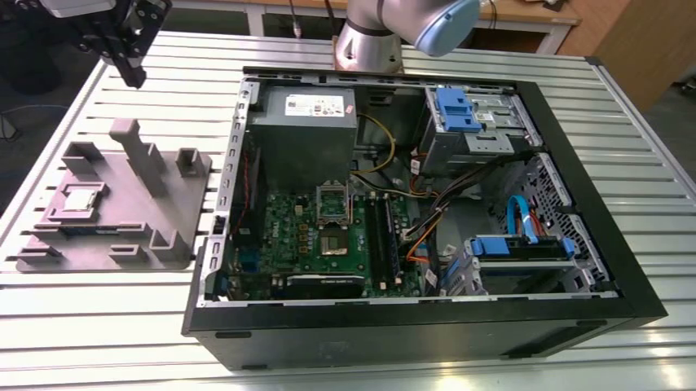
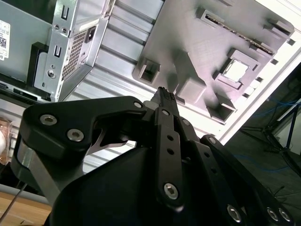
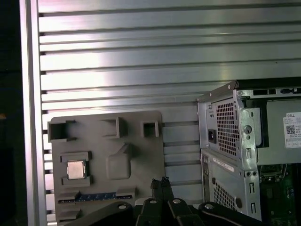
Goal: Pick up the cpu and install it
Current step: 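Reach for the cpu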
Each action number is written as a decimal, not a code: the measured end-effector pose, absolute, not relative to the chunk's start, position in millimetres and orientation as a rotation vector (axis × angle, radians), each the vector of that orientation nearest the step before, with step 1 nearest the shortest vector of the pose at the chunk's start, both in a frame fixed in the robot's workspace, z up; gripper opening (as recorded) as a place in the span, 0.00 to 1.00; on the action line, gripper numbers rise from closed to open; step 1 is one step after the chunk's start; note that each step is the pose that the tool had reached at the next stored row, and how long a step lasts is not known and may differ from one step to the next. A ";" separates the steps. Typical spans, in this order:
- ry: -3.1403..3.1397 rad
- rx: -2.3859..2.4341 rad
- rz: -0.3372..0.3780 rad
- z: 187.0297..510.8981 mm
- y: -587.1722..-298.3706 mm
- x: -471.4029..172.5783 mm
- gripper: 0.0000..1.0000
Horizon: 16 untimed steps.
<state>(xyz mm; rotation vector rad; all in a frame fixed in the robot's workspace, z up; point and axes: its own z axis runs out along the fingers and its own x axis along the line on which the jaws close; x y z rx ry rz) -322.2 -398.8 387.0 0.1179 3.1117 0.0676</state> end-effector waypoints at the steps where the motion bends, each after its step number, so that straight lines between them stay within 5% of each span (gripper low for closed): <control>1: 3.112 0.118 0.068 386.9 -398.8 -323.0 0.10; 16: 3.112 0.118 0.068 386.4 -398.8 -336.6 0.10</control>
